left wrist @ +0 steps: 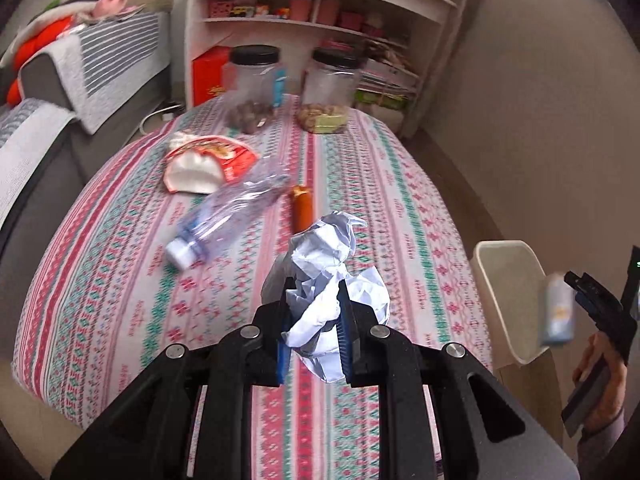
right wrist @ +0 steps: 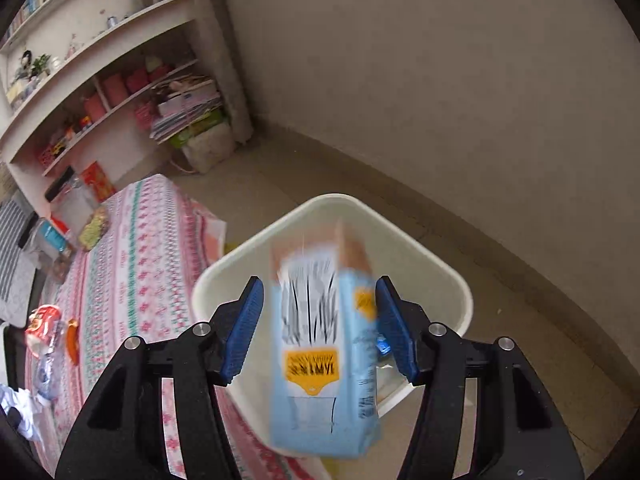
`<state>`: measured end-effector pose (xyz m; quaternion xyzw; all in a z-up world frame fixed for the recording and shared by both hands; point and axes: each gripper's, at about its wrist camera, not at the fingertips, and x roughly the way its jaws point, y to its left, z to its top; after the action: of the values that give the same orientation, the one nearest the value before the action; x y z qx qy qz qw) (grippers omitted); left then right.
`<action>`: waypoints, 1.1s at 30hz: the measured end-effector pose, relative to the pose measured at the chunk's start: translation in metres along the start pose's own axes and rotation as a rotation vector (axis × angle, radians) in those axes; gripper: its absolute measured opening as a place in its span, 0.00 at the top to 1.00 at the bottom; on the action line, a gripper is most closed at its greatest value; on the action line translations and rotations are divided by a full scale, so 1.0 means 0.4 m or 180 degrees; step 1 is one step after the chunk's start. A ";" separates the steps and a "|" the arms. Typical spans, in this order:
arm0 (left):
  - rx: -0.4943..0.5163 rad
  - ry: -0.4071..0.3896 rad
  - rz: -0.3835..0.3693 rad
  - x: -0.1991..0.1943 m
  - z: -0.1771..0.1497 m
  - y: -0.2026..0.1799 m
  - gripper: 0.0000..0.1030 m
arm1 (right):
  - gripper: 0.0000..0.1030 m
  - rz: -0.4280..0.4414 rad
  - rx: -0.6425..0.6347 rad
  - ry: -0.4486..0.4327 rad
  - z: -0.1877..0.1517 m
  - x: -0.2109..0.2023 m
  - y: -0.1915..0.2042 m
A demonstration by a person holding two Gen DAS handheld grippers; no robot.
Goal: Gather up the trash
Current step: 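Carry the milk carton to the white bin and release it with the right tool, then move the tissue bundle over the white bin and open the left tool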
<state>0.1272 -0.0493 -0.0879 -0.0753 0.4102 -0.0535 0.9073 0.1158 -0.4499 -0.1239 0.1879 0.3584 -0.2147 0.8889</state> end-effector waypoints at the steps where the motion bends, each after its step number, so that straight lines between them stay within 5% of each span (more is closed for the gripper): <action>1: 0.0054 0.0006 -0.0033 0.007 0.005 -0.022 0.82 | 0.45 -0.0031 0.0015 -0.0004 0.003 0.005 -0.013; 16: 0.0932 0.0151 -0.0775 0.092 0.026 -0.447 0.81 | 0.06 -0.0407 0.0608 -0.0221 -0.066 -0.110 -0.240; 26: 0.1244 0.0306 -0.1051 0.144 0.018 -0.674 0.80 | 0.07 -0.0657 0.0967 -0.0092 -0.146 -0.165 -0.358; 27: 0.1270 0.0334 -0.1041 0.154 0.016 -0.696 0.78 | 0.07 -0.0659 0.0968 -0.0091 -0.149 -0.169 -0.360; 31: 0.1281 0.0369 -0.0966 0.172 0.005 -0.728 0.39 | 0.07 -0.0701 0.0917 -0.0126 -0.146 -0.180 -0.342; 33: 0.1296 0.0366 -0.0975 0.168 -0.004 -0.724 0.37 | 0.07 -0.0709 0.0878 -0.0135 -0.142 -0.180 -0.335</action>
<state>0.1599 -0.3448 -0.0860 0.0508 0.4258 -0.2759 0.8602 -0.0318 -0.5166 -0.1346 0.2626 0.3253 -0.3630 0.8327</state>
